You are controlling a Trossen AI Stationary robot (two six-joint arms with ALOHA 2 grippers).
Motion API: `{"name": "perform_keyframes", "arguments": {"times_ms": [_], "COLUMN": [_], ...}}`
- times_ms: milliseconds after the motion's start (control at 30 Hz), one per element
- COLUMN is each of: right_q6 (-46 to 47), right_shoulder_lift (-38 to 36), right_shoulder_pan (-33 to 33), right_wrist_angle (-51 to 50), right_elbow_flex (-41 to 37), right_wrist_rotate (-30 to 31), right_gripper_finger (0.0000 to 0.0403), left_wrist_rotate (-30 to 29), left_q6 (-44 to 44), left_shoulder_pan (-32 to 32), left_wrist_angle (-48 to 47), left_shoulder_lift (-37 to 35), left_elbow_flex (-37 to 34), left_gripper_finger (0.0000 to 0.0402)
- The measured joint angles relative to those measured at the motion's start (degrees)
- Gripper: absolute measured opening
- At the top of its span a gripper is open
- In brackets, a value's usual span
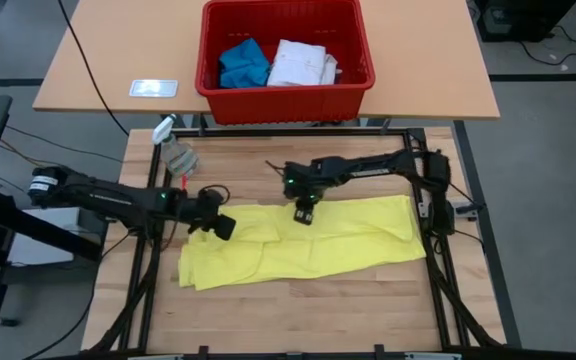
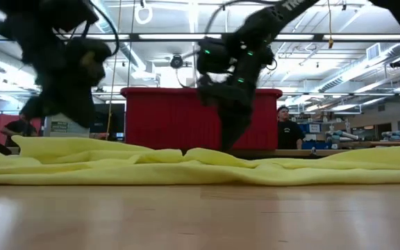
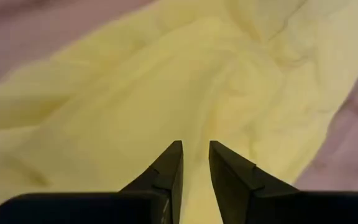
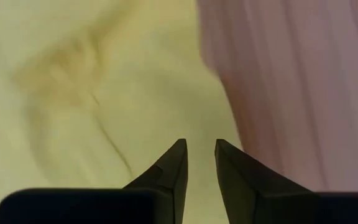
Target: Fold Laundry from Bin
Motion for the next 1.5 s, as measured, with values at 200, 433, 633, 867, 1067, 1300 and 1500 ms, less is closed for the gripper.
{"name": "perform_keyframes", "arguments": {"times_ms": [200,433,633,867,1067,1300,1500], "right_q6": [4.3,12.0,23.5,36.3,49.2,71.5,77.4], "right_shoulder_lift": [-11.2,-20.5,-25.8,-27.2,-24.9,-24.3,-24.2], "right_shoulder_pan": [-2.3,-2.6,0.7,8.1,17.3,28.1,33.0], "right_wrist_angle": [5.5,9.3,13.8,13.1,18.4,28.1,36.7], "right_elbow_flex": [-17.9,-34.7,-41.8,-42.5,-42.3,-42.6,-42.8], "right_wrist_rotate": [0.9,1.7,3.4,4.7,2.8,7.3,5.9], "right_gripper_finger": [0.0076,0.0061,0.004,0.0024,0.0019,0.0018,0.0018], "left_wrist_rotate": [0.1,1.3,6.6,11.3,12.4,15.1,17.8], "left_q6": [-6.3,-2.5,9.0,21.3,27.9,30.9,36.3], "left_shoulder_pan": [-1.8,0.5,7.3,17.4,23.7,27.5,29.8], "left_wrist_angle": [7.8,7.8,12.1,17.1,21.6,25.5,24.9], "left_shoulder_lift": [7.2,13.9,17.4,19.8,21.9,24.6,28.1], "left_elbow_flex": [-4.5,-4.5,-4.4,-4.6,-4.4,-3.0,1.9], "left_gripper_finger": [0.0056,0.0042,0.0038,0.0038,0.0038,0.0038,0.0038]}}
